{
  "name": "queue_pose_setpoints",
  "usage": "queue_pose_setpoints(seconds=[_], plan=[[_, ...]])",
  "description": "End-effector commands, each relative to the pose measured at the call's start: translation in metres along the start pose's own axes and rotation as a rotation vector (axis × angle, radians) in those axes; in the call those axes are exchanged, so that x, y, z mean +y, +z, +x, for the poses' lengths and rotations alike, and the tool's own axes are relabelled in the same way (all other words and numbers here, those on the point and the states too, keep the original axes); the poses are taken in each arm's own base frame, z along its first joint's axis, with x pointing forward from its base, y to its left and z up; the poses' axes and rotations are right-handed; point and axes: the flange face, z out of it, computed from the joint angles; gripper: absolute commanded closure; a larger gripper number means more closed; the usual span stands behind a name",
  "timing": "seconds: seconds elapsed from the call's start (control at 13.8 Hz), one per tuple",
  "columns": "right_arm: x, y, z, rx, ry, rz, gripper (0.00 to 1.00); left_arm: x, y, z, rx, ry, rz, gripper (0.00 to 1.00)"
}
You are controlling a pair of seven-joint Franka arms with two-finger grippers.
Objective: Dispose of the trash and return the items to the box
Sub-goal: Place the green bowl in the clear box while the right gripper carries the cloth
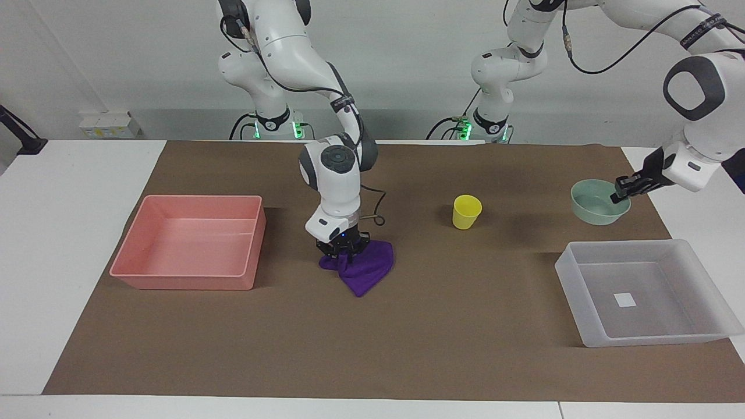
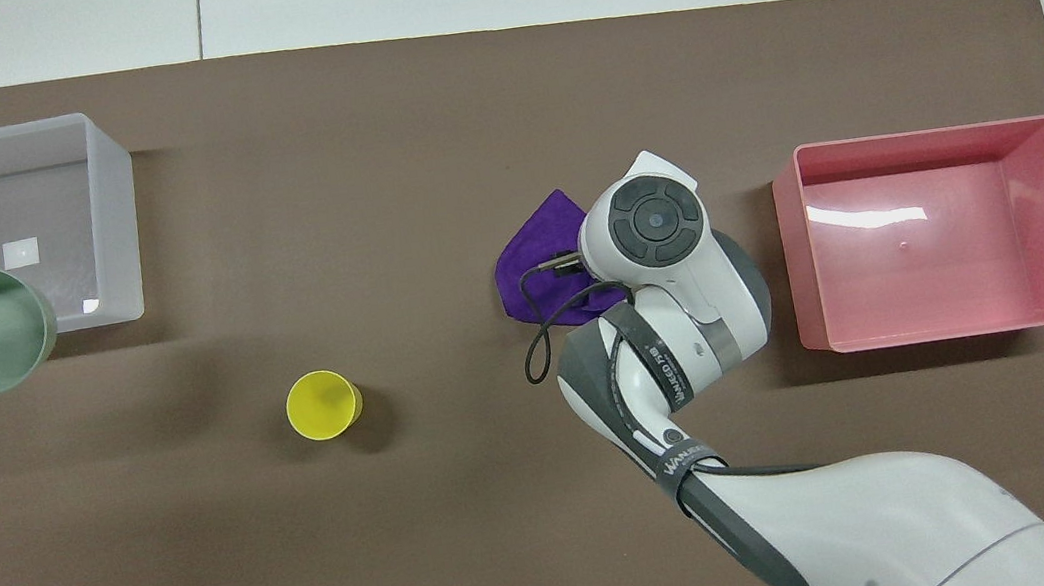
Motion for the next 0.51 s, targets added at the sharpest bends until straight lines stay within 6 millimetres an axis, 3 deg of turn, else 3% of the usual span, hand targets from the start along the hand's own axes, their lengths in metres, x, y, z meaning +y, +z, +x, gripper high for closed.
queue_pose_setpoints(seconds=[0.0, 0.22, 0.44], plan=[[0.027, -0.065, -0.001, -0.005, 0.09, 0.025, 1.0, -0.023, 0.033, 0.072, 0.109, -0.021, -0.001, 1.0], [0.062, -0.141, 0.013, -0.007, 0.169, 0.027, 1.0, -0.057, 0.081, 0.114, 0.259, -0.07, 0.008, 1.0], [0.117, -0.208, 0.023, 0.034, 0.245, 0.027, 1.0, -0.063, 0.128, 0.13, 0.269, -0.071, 0.013, 1.0]])
